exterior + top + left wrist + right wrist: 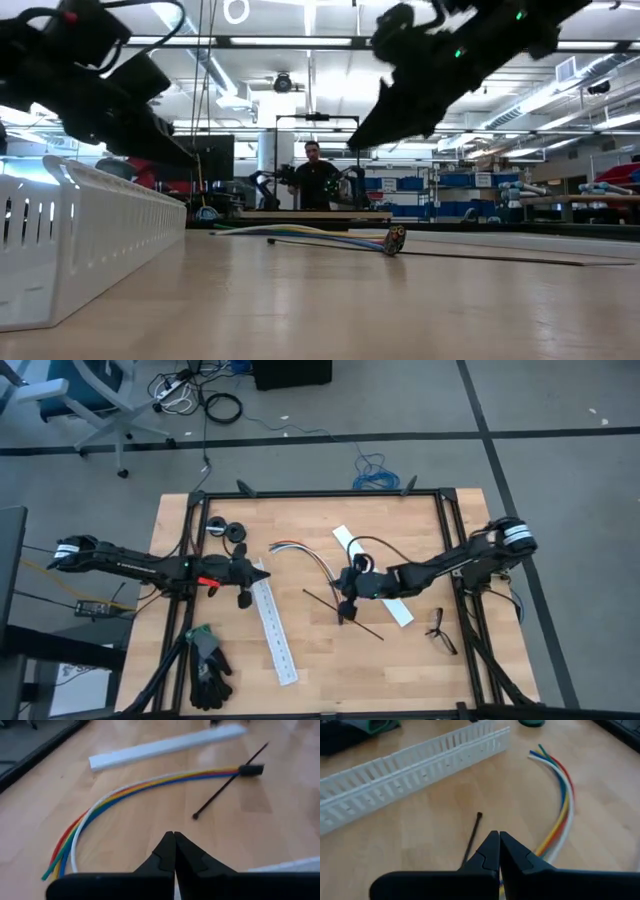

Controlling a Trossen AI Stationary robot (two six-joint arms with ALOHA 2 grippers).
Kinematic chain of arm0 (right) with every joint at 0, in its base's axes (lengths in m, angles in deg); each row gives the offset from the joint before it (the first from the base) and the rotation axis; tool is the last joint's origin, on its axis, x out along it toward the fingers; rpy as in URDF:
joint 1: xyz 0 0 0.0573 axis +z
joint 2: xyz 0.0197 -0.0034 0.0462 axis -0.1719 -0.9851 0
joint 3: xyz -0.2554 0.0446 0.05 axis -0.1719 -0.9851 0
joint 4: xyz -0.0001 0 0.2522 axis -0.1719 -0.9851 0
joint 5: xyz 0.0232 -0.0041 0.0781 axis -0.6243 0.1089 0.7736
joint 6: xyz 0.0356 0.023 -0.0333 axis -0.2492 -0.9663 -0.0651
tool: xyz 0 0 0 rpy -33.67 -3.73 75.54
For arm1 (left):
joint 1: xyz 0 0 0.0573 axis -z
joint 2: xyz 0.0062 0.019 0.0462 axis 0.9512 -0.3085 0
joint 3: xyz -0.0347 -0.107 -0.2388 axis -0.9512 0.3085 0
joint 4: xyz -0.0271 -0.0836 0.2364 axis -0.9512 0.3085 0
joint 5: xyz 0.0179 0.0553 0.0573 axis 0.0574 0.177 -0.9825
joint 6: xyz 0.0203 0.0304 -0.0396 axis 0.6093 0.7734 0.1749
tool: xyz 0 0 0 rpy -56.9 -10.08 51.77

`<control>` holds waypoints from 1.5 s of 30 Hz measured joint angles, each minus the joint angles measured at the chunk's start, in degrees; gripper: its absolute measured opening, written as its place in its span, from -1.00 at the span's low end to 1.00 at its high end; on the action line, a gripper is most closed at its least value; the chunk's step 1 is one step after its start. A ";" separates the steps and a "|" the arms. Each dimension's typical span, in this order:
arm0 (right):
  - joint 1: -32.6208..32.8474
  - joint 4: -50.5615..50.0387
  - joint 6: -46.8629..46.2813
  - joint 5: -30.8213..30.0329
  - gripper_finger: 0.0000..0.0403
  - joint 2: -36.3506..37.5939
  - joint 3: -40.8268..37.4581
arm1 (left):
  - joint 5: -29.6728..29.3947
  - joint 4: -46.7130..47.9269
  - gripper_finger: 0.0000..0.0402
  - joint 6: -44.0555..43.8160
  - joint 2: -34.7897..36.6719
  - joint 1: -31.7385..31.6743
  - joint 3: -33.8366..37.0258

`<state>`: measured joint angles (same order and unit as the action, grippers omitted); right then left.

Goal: Ziptie cables
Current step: Wrap the cables together using the black zip tie

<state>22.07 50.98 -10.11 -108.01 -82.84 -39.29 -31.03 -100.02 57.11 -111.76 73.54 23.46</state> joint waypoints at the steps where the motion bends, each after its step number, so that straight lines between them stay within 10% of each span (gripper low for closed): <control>1: -0.01 2.81 0.68 0.02 -1.00 -1.77 0.00 | 0.09 -1.08 -0.97 -0.19 0.57 -0.01 0.79; 9: -1.09 15.55 1.82 1.51 -0.83 -12.22 1.96 | 0.04 -1.55 -0.97 -5.10 0.92 -0.01 1.89; 22: -4.03 4.60 1.69 4.14 -0.35 -24.02 16.29 | 0.04 -2.88 -0.97 -6.23 0.87 -0.01 1.89; 39: -7.24 -3.86 -6.72 12.15 -0.45 -24.26 17.49 | 1.51 -3.30 -0.97 -7.49 0.87 -0.01 1.89; 45: -7.43 -7.22 -6.31 11.88 -0.76 -24.20 17.51 | 1.51 -4.94 -0.97 -7.49 0.87 -0.01 1.89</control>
<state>14.64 43.77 -16.41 -96.12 -107.04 -21.78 -29.52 -104.96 49.61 -110.89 73.53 25.34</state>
